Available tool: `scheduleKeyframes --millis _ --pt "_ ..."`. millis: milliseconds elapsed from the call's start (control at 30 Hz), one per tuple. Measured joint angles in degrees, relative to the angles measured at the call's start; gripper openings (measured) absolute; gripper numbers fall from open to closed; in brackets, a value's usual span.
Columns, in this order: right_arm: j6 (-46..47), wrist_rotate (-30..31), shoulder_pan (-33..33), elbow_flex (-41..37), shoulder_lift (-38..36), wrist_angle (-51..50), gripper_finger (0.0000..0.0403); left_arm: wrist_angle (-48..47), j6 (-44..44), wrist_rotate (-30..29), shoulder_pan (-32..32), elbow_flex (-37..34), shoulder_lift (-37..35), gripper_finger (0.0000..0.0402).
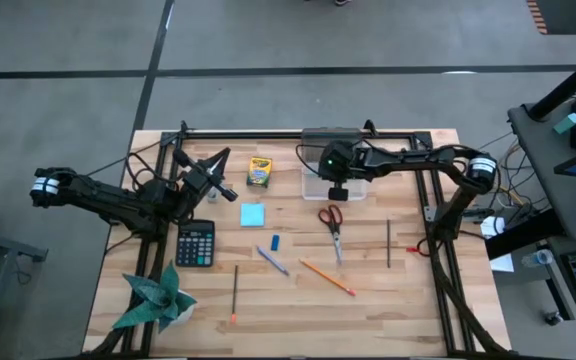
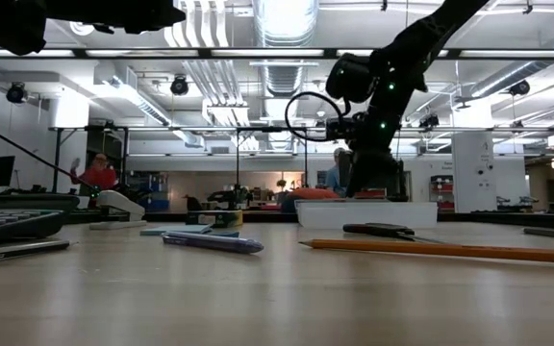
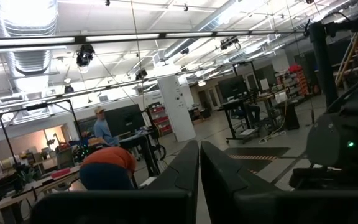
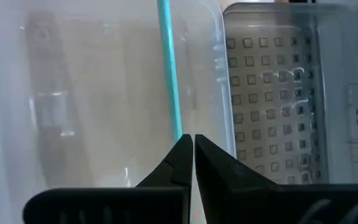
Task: Pack school essentials
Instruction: Put the blue pencil into the transparent supply box
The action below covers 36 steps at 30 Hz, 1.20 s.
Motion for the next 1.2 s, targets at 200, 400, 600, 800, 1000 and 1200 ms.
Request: scheduleKeyframes --millis 200,400,600,800,1000,1200 --pt "5.13 -0.76 0.63 -2.01 -4.21 3.24 0.0008 0.01 -0.02 0.00 0.00 0.00 -0.01 0.0000" --pt "10.18 -6.50 0.71 -2.92 -5.51 13.13 0.0008 0.05 -0.02 0.00 0.01 0.02 0.00 0.0000" --pt "14.09 -7.02 0.71 -2.80 -1.15 25.19 0.0008 0.14 -0.10 0.21 -0.01 0.04 0.00 0.0000" --pt "18.06 -10.09 0.71 3.58 6.62 26.55 0.0008 0.16 -0.11 0.31 0.01 0.04 0.00 0.0000" --pt "16.34 -10.05 0.69 11.36 12.20 16.43 0.0008 0.16 0.04 0.35 0.01 0.04 0.01 0.0000" --pt "15.89 -9.80 0.69 14.19 14.11 9.71 0.0008 0.16 0.07 0.37 0.01 0.07 0.01 0.0000"
